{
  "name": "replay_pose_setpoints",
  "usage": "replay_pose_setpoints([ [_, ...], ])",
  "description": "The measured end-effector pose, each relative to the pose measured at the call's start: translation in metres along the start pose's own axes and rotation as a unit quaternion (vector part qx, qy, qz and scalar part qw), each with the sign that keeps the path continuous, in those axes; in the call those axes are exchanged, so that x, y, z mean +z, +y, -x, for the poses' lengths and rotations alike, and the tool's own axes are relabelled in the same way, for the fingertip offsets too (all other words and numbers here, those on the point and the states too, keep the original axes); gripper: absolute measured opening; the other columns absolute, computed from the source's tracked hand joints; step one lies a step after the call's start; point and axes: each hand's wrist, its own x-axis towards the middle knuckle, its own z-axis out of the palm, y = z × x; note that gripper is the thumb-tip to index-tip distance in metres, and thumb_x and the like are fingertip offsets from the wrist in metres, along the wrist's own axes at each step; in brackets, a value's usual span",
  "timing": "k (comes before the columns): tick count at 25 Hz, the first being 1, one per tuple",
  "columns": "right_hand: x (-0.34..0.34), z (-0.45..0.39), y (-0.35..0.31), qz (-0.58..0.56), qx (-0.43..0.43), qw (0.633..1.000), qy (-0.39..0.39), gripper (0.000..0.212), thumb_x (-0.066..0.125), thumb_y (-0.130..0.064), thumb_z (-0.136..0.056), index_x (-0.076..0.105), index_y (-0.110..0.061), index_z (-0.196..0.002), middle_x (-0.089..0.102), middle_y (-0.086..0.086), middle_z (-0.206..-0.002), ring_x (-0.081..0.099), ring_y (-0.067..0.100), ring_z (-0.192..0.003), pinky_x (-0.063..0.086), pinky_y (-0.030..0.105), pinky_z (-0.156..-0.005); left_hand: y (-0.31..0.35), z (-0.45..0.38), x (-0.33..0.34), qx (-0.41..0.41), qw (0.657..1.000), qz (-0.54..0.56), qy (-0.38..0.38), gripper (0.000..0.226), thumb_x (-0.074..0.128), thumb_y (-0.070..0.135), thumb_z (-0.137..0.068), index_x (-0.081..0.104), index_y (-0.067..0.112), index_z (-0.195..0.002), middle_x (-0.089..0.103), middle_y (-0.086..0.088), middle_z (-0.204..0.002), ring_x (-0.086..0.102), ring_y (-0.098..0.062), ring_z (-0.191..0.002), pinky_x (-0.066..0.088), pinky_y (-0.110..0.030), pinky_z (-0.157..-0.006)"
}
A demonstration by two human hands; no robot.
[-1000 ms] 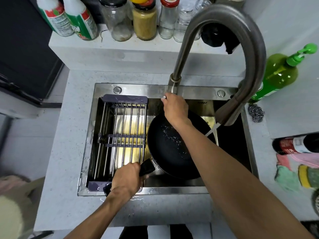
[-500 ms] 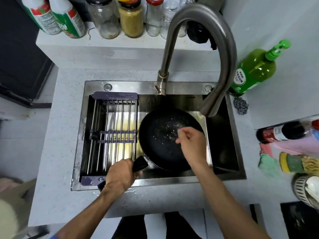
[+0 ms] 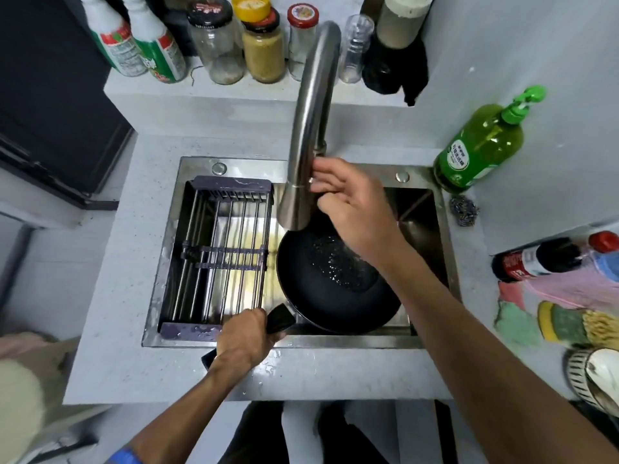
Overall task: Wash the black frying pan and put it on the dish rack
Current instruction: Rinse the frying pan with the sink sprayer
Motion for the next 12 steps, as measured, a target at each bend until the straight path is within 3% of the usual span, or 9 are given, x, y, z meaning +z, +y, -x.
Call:
replay_pose_setpoints([
  [2,0.027,-0.023,-0.014,0.069,0.014,0.991,-0.113,0.07,0.052,-0.003,-0.087,0.039,-0.026,-0.152,0.057,-0.004,-0.141,0.063,0.022,-0.118,0.055,0.041,-0.095,0.0,0.003,-0.001,-0.004,1.0,0.018,-0.001,0.041,0.069,0.057,-0.079,0.062,0.019,-0.092,0.069,-0.001,-0.083,0.067,-0.02,-0.074,0.055,-0.03,-0.066],
  [4,0.04,-0.04,-0.022,0.17,0.008,0.967,-0.189,0.079,0.05,-0.006,-0.092,0.02,-0.036,-0.158,0.037,-0.005,-0.159,0.049,0.018,-0.134,0.046,0.032,-0.102,-0.002,0.004,0.0,-0.003,0.997,0.062,-0.043,0.035,0.071,0.056,-0.077,0.061,0.022,-0.081,0.066,0.004,-0.072,0.065,-0.015,-0.067,0.053,-0.027,-0.061],
  [5,0.037,-0.043,-0.021,0.193,0.003,0.964,-0.183,0.075,0.049,-0.005,-0.093,0.023,-0.033,-0.158,0.033,-0.007,-0.16,0.045,0.013,-0.134,0.04,0.026,-0.101,-0.003,0.003,-0.002,-0.001,0.994,0.086,-0.072,0.037,0.072,0.058,-0.075,0.059,0.023,-0.074,0.064,0.007,-0.065,0.064,-0.012,-0.063,0.052,-0.026,-0.059],
  [8,0.002,-0.025,0.0,0.208,0.047,0.974,-0.078,0.046,0.049,-0.004,-0.095,0.055,-0.02,-0.138,0.057,0.0,-0.138,0.055,0.003,-0.101,0.04,0.018,-0.084,-0.005,0.004,-0.003,0.019,0.963,0.212,-0.166,0.052,0.073,0.069,-0.063,0.069,0.018,-0.073,0.069,0.004,-0.066,0.062,-0.009,-0.058,0.048,-0.024,-0.057],
  [10,-0.029,-0.009,0.021,0.267,0.084,0.958,-0.068,0.034,0.05,-0.006,-0.096,0.065,-0.015,-0.125,0.067,0.003,-0.122,0.062,0.01,-0.1,0.047,0.02,-0.082,0.009,0.018,-0.003,0.018,0.918,0.326,-0.226,0.036,0.075,0.056,-0.073,0.072,0.02,-0.077,0.062,0.009,-0.057,0.05,-0.005,-0.047,0.037,-0.021,-0.049],
  [12,-0.053,0.001,0.039,0.339,0.086,0.932,-0.094,0.031,0.05,-0.009,-0.095,0.069,-0.014,-0.119,0.071,0.004,-0.115,0.066,0.018,-0.103,0.05,0.028,-0.088,0.028,0.03,-0.002,-0.001,0.869,0.408,-0.279,0.019,0.074,0.039,-0.083,0.064,0.027,-0.071,0.041,0.008,-0.048,0.032,-0.009,-0.039,0.023,-0.023,-0.043],
])
